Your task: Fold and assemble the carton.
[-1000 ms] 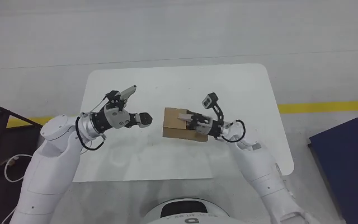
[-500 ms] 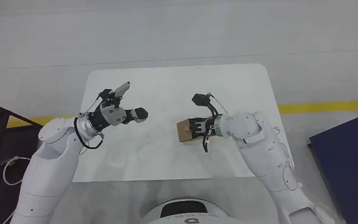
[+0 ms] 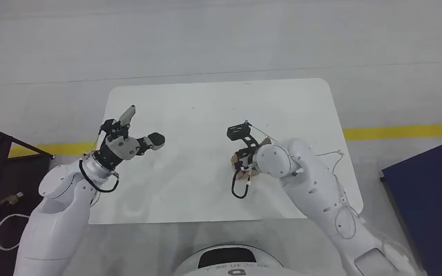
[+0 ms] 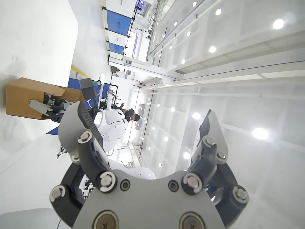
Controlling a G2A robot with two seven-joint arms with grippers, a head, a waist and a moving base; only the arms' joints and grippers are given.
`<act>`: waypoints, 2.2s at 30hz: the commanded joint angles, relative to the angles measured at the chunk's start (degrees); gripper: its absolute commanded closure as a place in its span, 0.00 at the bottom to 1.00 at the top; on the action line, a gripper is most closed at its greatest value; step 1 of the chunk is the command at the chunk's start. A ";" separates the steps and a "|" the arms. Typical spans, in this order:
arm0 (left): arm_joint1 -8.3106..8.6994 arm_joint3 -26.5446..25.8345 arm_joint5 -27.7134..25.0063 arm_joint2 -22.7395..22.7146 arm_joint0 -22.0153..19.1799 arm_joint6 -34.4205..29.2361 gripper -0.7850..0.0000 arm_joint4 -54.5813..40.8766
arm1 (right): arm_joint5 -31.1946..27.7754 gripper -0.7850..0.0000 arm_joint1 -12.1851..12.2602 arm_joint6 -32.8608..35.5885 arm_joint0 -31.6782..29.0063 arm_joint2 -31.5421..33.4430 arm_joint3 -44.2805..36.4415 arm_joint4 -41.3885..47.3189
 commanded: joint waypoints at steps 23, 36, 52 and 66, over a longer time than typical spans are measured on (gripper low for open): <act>0.00 0.00 0.01 0.00 0.00 0.00 0.00 0.00 | -9.08 0.12 1.50 -27.80 -17.32 16.65 -25.15 14.64; 0.00 0.00 0.01 0.00 0.00 0.00 0.00 0.00 | -32.19 0.07 1.97 -61.76 -42.00 32.06 -20.01 22.88; 0.00 0.00 0.01 0.00 0.00 0.00 0.00 0.00 | -20.76 0.34 2.16 -44.59 -37.65 26.28 -8.18 30.70; 0.00 0.00 0.01 0.00 0.00 0.00 0.00 0.00 | -25.45 0.21 1.35 -47.64 -21.38 20.53 7.17 34.72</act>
